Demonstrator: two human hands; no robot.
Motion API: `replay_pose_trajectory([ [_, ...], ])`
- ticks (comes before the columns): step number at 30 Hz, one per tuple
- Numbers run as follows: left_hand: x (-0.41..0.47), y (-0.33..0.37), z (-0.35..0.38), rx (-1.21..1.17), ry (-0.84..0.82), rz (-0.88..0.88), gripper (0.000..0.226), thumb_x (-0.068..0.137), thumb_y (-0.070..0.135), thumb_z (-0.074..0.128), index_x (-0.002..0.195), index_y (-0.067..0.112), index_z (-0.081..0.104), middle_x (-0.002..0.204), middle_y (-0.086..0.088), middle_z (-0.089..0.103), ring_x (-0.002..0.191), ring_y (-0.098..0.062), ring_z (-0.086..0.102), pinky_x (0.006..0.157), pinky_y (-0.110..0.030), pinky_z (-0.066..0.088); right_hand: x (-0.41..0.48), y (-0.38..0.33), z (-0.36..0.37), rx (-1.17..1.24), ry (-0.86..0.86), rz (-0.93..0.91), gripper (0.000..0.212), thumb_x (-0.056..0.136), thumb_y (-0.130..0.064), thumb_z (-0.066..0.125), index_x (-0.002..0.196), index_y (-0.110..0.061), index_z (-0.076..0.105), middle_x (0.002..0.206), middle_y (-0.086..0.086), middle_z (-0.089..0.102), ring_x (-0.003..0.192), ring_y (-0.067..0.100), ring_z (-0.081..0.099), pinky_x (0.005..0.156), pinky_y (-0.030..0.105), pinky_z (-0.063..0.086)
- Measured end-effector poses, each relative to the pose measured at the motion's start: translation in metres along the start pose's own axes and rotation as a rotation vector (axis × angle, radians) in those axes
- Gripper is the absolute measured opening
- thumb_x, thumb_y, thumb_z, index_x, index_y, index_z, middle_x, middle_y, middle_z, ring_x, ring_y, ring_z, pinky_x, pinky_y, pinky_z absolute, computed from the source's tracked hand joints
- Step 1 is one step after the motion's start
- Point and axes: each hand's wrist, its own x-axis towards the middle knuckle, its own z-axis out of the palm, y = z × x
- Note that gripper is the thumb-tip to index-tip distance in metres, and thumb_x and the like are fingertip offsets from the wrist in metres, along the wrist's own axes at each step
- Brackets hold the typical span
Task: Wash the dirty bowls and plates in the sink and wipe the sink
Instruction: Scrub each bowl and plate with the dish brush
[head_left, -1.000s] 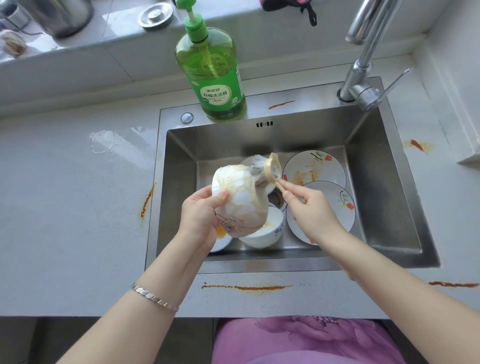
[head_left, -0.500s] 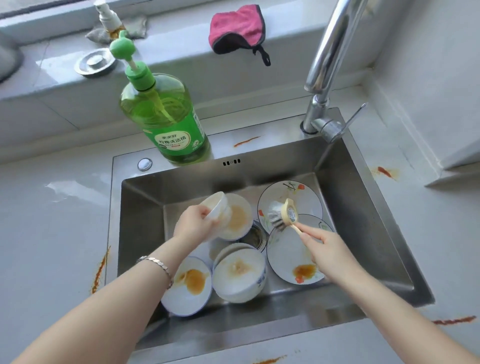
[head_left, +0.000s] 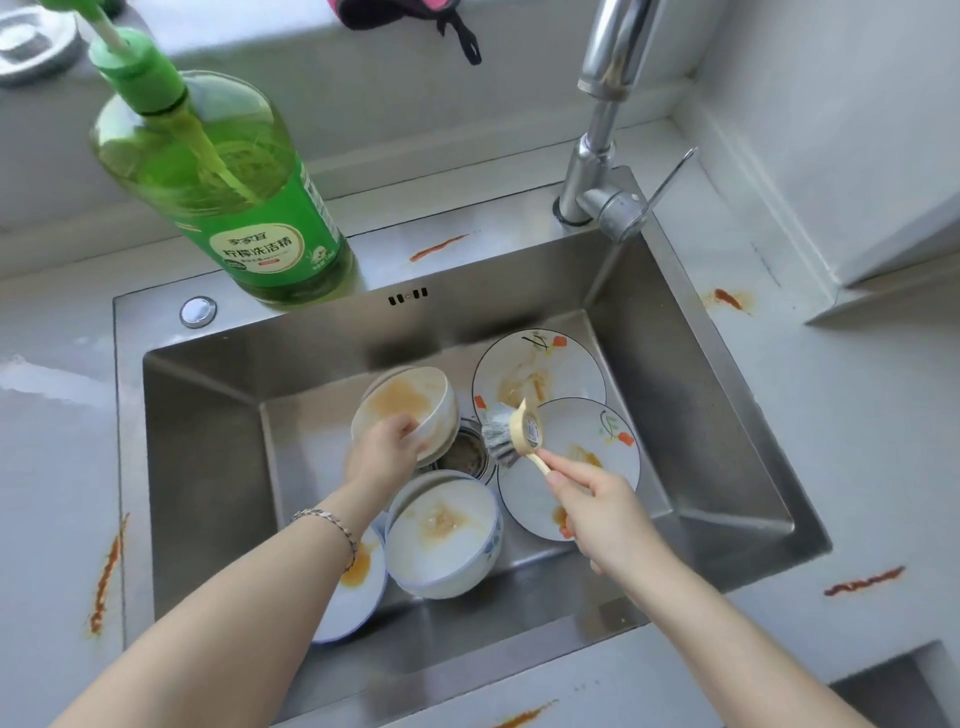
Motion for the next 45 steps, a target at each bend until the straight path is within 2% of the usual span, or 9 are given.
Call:
replay_pose_trajectory([
  [3, 0.003, -0.006, 0.008, -0.028, -0.043, 0.006, 0.009, 0.092, 0.022, 0.052, 0.086, 0.016, 0.057, 0.082, -0.001, 0.060, 0.083, -0.028, 0.055, 0.064, -0.033, 0.039, -0.002, 0.000, 0.004, -0.006, -0.005, -0.003, 0.030, 0.097, -0.020, 0.045, 0.116, -0.039, 0.058, 0.037, -0.032, 0.043, 0.062, -0.004, 0.038, 0.062, 0.012, 0.034],
  [8, -0.015, -0.030, -0.009, -0.296, -0.009, 0.013, 0.028, 0.091, 0.019, 0.058, 0.119, 0.022, 0.056, 0.111, 0.013, 0.052, 0.102, -0.007, 0.048, 0.083, -0.021, 0.035, -0.010, -0.006, 0.016, -0.077, -0.060, 0.006, 0.032, 0.098, -0.018, 0.044, 0.124, -0.030, 0.057, 0.037, -0.030, 0.042, 0.046, -0.009, 0.040, 0.038, 0.007, 0.034],
  [11, -0.027, -0.081, -0.025, -0.264, 0.024, -0.090, 0.040, 0.091, 0.015, 0.059, 0.130, 0.016, 0.049, 0.130, 0.002, 0.052, 0.120, -0.014, 0.047, 0.093, -0.022, 0.033, -0.018, -0.012, 0.027, -0.113, -0.114, 0.007, 0.033, 0.098, -0.014, 0.042, 0.128, -0.023, 0.054, 0.030, -0.025, 0.037, 0.035, -0.013, 0.042, 0.038, 0.005, 0.034],
  [14, -0.032, -0.131, -0.028, -0.139, -0.186, -0.324, 0.047, 0.090, 0.017, 0.059, 0.135, 0.009, 0.044, 0.139, -0.009, 0.047, 0.126, -0.024, 0.046, 0.095, -0.026, 0.035, -0.022, -0.014, 0.041, -0.139, -0.156, 0.005, 0.033, 0.098, -0.012, 0.042, 0.128, -0.019, 0.054, 0.028, -0.023, 0.035, 0.034, -0.014, 0.042, 0.039, 0.003, 0.035],
  [26, -0.037, -0.159, -0.015, -0.095, -0.154, -0.387, 0.026, 0.094, 0.001, 0.034, 0.102, 0.011, 0.057, 0.100, -0.014, 0.058, 0.084, -0.027, 0.048, 0.068, -0.025, 0.033, -0.018, -0.005, 0.074, -0.144, -0.142, 0.036, 0.034, 0.096, -0.005, 0.043, 0.128, -0.013, 0.053, 0.027, -0.021, 0.036, 0.036, -0.013, 0.045, 0.042, 0.002, 0.036],
  [36, -0.087, -0.102, -0.090, -0.161, 0.116, -0.232, 0.028, 0.096, 0.009, 0.040, 0.118, 0.011, 0.058, 0.107, -0.010, 0.064, 0.093, -0.026, 0.054, 0.073, -0.027, 0.034, -0.027, -0.025, 0.055, -0.153, -0.129, -0.064, 0.032, 0.094, -0.022, 0.052, 0.121, -0.037, 0.058, 0.037, -0.013, 0.023, 0.034, 0.006, 0.020, 0.034, 0.010, 0.021],
  [40, -0.116, -0.063, -0.117, -0.260, 0.121, -0.176, 0.019, 0.095, 0.013, 0.045, 0.104, 0.016, 0.061, 0.088, -0.005, 0.065, 0.085, -0.026, 0.059, 0.061, -0.028, 0.039, -0.044, -0.051, 0.053, 0.003, -0.166, -0.105, 0.043, 0.086, -0.019, 0.064, 0.123, -0.036, 0.051, 0.038, -0.021, 0.045, 0.031, -0.002, 0.040, 0.033, 0.006, 0.028],
  [43, -0.139, -0.031, -0.125, -0.380, 0.118, -0.145, 0.017, 0.093, 0.013, 0.048, 0.095, 0.023, 0.061, 0.077, -0.004, 0.066, 0.072, -0.023, 0.058, 0.057, -0.017, 0.042, -0.057, -0.068, 0.041, 0.111, -0.180, -0.102, 0.051, 0.080, -0.022, 0.070, 0.123, -0.040, 0.049, 0.055, -0.009, 0.059, 0.030, 0.004, 0.029, 0.032, 0.013, 0.024],
  [45, -0.154, -0.010, -0.126, -0.513, 0.101, -0.139, 0.018, 0.092, 0.012, 0.049, 0.091, 0.025, 0.061, 0.073, -0.003, 0.067, 0.069, -0.026, 0.062, 0.063, -0.027, 0.053, -0.064, -0.075, 0.030, 0.103, -0.191, -0.098, 0.047, 0.083, -0.015, 0.068, 0.118, -0.041, 0.050, 0.043, -0.012, 0.051, 0.030, 0.003, 0.028, 0.031, 0.013, 0.024],
])
